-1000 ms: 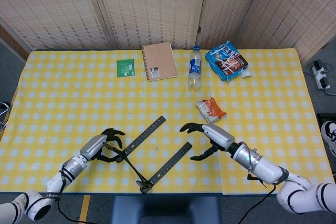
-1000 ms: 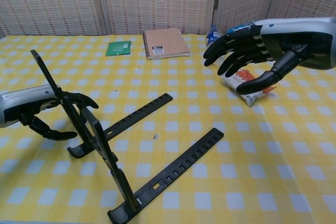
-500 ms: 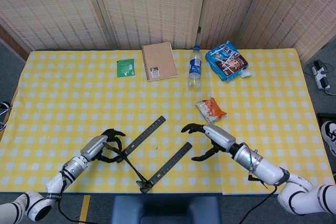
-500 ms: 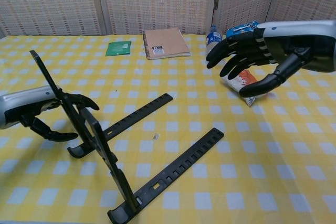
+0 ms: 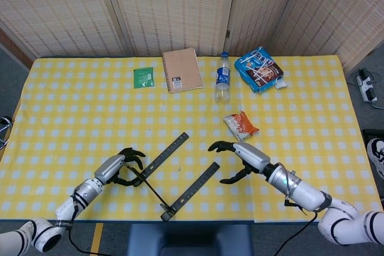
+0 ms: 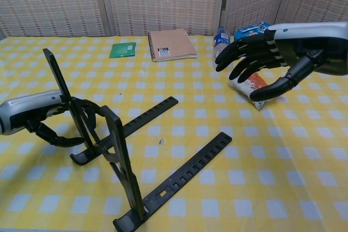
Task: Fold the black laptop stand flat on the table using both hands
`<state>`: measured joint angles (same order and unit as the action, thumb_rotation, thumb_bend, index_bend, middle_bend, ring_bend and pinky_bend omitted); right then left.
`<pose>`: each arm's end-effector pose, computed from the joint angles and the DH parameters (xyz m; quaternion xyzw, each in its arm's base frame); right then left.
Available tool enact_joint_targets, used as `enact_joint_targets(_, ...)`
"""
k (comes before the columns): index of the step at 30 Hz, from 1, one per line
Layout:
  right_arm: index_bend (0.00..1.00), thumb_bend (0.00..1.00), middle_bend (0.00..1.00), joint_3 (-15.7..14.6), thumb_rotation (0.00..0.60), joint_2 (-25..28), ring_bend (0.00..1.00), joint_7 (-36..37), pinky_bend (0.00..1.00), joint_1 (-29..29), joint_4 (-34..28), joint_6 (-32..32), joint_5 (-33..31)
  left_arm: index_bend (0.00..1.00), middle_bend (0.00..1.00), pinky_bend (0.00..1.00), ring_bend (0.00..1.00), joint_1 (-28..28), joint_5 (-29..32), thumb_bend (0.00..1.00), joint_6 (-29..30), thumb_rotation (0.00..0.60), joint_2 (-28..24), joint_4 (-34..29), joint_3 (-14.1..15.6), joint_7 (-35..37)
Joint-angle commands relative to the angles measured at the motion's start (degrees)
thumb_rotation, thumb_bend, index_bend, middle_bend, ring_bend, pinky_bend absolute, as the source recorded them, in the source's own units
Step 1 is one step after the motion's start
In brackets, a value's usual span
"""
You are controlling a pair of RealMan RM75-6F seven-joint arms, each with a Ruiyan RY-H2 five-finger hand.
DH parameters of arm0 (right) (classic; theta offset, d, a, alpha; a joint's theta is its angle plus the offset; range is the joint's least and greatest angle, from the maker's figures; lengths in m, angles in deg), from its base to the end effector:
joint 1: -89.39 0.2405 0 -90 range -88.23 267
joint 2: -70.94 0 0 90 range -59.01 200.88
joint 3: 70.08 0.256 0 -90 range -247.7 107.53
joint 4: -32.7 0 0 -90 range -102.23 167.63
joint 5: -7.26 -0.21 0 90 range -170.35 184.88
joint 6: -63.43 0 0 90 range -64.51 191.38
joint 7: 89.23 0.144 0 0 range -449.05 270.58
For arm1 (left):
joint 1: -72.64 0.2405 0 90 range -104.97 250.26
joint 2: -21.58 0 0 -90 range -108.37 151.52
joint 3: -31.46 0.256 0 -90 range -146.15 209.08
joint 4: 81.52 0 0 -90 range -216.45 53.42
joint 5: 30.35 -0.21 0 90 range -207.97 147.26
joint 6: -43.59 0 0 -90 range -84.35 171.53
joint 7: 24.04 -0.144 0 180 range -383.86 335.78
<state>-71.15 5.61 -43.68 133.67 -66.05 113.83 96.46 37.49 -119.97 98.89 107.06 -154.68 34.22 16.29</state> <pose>-0.1539 -0.2973 0.0557 0.6649 -0.6078 0.4142 0.1301 -0.2362 0.2945 -0.0163 -0.6573 -0.5929 -0.4110 0.2182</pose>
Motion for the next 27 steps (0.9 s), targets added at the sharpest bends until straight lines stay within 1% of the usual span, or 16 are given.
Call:
enact_joint_targets(1, 0.25, 0.16, 0.22, 0.05, 0.521, -0.02, 0.23, 0.26, 0.20, -0.11, 0.21, -0.11, 0.08, 0.47, 0.25, 0.05, 0.15, -0.04, -0.03, 0.36, 0.08, 0.600, 0.15, 0.03, -0.01, -0.04)
enact_joint_targets(8, 0.25, 0.16, 0.22, 0.21, 0.520, -0.40, 0.23, 1.14, 0.20, -0.26, 1.10, -0.51, 0.46, 0.56, 0.25, 0.05, 0.16, 0.04, -0.02, 0.36, 0.36, 0.600, 0.49, 0.35, 0.15, 0.15)
enact_joint_targets(18, 0.25, 0.16, 0.22, 0.36, 0.520, -0.78, 0.23, 1.48, 0.20, -0.32, 1.63, -1.03, 0.82, 0.58, 0.26, 0.05, 0.17, 0.41, 0.34, 0.36, 0.79, 0.600, 1.02, 1.08, 0.20, 0.40)
enact_joint_targets(24, 0.25, 0.16, 0.22, 0.53, 0.522, -0.86, 0.23, 1.27, 0.20, -0.34, 1.52, -1.14, 0.94, 0.60, 0.28, 0.06, 0.19, 0.96, 0.75, 0.38, 1.48, 0.600, 1.41, 1.14, 0.07, -0.01)
enact_joint_targets(27, 0.25, 0.16, 0.22, 0.53, 0.521, -0.77, 0.23, 1.37, 0.20, -0.36, 1.47, -1.15, 1.14, 0.59, 0.28, 0.06, 0.19, 1.10, 0.91, 0.38, 1.59, 0.600, 1.34, 0.85, 0.02, -0.14)
